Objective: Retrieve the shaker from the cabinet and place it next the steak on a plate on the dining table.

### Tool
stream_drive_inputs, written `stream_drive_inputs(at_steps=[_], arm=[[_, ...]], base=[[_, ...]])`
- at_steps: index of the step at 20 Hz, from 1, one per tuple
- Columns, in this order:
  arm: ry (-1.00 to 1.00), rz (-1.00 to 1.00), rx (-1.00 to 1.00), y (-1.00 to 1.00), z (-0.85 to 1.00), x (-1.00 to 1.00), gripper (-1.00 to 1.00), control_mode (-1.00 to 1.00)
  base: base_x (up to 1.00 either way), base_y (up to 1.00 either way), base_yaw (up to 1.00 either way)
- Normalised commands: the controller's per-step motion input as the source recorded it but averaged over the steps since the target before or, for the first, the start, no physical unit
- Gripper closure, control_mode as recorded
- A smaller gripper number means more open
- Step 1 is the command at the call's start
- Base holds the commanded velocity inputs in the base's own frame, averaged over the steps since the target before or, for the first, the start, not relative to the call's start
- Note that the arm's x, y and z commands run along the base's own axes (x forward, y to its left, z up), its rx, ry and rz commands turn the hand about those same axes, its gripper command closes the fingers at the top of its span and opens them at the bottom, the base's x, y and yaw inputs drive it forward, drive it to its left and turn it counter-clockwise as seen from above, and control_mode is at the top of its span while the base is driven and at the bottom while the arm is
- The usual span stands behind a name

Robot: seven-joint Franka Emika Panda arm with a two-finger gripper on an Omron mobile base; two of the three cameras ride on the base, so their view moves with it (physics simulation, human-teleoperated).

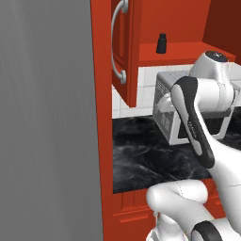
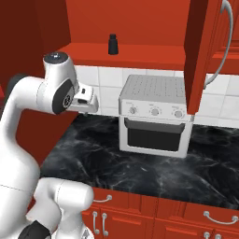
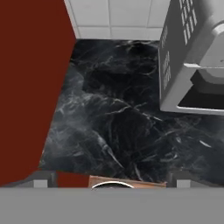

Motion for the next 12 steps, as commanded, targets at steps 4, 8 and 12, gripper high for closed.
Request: stream_drive_inputs(at_steps=[4,8,12], arm=[[-0.31,-0.01,0.0,-0.06,0.43,-0.31,-1.0,-1.0],[-0.23,-0.05,0.0,0.0,0.45,-0.05,-1.0,-1.0],[-0.08,-0.03,0.0,0.0,0.62,0.0,-1.0,-1.0]], base=[[0.0,0.0,0.0],[0.0,0.0,0.0],[0.0,0.0,0.0]])
